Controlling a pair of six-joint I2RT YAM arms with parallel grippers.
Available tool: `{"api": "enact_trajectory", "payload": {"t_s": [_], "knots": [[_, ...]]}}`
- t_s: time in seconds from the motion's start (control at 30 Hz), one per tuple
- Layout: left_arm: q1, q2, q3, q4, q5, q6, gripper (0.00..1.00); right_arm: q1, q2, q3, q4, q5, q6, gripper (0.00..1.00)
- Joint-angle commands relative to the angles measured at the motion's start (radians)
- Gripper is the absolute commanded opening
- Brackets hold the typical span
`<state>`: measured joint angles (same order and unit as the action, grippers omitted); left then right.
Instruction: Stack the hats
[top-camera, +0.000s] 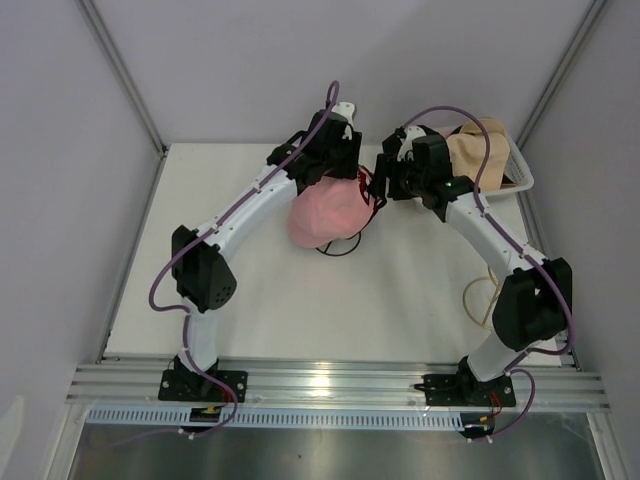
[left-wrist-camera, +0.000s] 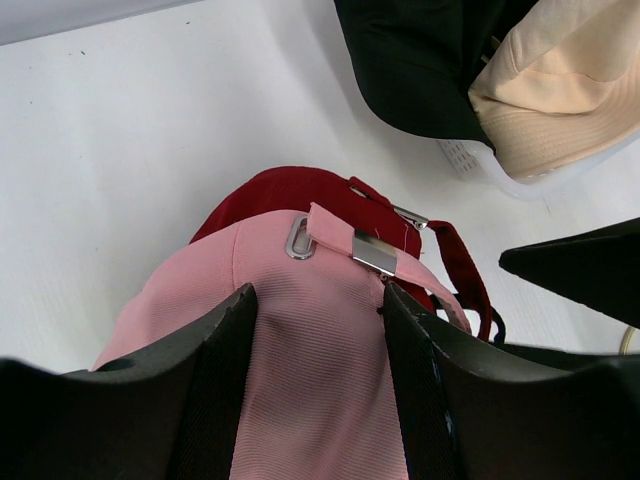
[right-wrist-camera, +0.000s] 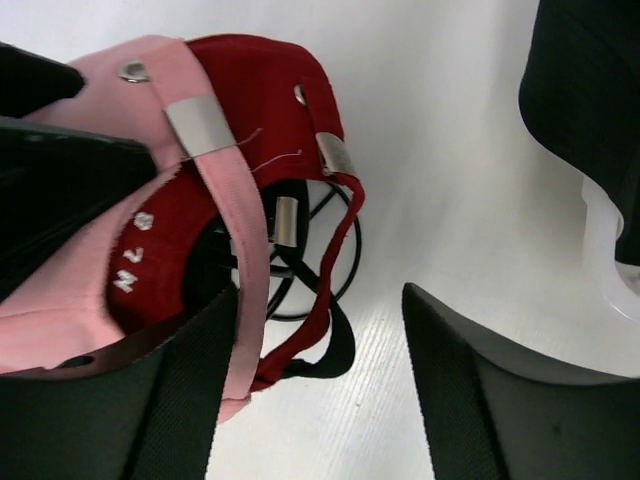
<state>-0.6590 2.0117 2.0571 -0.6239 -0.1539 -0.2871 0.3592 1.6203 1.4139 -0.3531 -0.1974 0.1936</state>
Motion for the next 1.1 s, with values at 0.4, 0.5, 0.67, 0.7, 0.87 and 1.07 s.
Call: {"api": "enact_trajectory", "payload": {"t_s": [0.4,0.5,0.67,0.7,0.87,1.07], "knots": [[0.018,-0.076,-0.041,0.032,0.083,-0.021,0.68,0.020,0.184,0.134,-0.144,0.196,0.026,0.07],[0.036,-0.083,-0.051,0.020,0.086,-0.040,0.77,0.030,0.227,0.152,-0.168,0.227,0.032,0.07],[0.096,-0.209,-0.199,0.114,0.096,-0.093,0.92,0.038,0.273,0.152,-0.178,0.222,0.040,0.06],[0.107,-0.273,-0.230,0.140,0.102,-0.096,0.92,0.038,0.288,0.158,-0.181,0.220,0.043,0.06],[0.186,-0.421,-0.429,0.203,0.074,-0.138,0.93,0.043,0.311,0.181,-0.211,0.211,0.038,0.07],[0.335,-0.596,-0.649,0.331,0.146,-0.225,0.98,0.058,0.346,0.192,-0.245,0.225,0.029,0.08]]}}
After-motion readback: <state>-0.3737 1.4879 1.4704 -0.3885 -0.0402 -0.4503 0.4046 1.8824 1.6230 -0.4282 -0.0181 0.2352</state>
